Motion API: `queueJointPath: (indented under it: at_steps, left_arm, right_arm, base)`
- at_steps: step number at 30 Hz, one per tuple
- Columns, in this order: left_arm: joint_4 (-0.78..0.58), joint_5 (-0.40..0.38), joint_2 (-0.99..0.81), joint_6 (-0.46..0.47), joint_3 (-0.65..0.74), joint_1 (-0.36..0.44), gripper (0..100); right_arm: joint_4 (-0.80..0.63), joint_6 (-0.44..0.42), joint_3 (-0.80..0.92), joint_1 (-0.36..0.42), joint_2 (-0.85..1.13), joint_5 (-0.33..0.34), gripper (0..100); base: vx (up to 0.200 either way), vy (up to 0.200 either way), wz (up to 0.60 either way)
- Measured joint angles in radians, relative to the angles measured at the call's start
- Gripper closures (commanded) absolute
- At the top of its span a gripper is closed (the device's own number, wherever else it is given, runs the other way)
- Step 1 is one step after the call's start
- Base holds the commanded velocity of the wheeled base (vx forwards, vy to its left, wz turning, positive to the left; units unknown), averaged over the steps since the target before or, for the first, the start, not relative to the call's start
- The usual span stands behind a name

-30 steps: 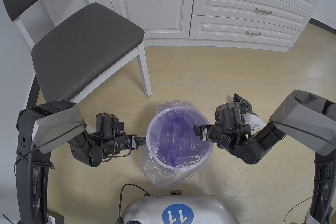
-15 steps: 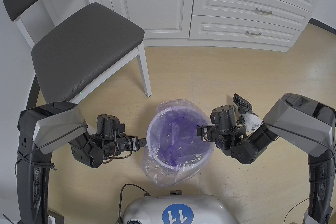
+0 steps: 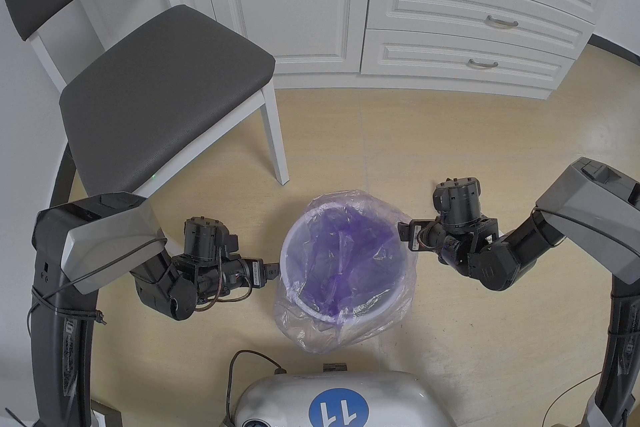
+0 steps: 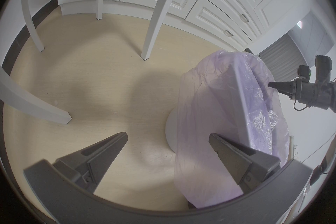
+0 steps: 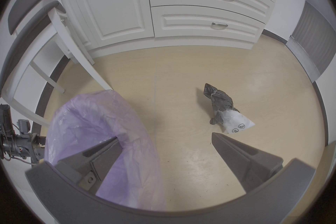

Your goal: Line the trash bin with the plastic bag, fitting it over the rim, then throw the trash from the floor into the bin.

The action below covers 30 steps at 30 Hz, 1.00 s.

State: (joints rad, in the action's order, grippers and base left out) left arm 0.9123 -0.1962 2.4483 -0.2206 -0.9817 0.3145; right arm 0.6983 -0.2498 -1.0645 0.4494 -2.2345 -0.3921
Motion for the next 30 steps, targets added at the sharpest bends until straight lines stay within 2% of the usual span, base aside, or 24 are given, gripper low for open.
queueJointPath:
  at_steps: [5,14,30]
  left_arm:
    - [0.000,0.000,0.000,0.000,0.000,0.000,0]
    - [0.002,0.000,-0.001,0.002,0.003,0.000,0]
    - [0.005,0.007,-0.001,0.002,0.004,0.001,0]
  right_arm:
    - [-0.003,0.001,0.004,-0.016,0.010,0.005,0]
    - [-0.063,0.000,0.010,-0.043,0.005,0.073,0]
    - [-0.063,0.000,-0.041,-0.096,-0.093,0.087,0]
  base:
    - [0.000,0.000,0.00]
    - [0.000,0.000,0.00]
    - [0.000,0.000,0.00]
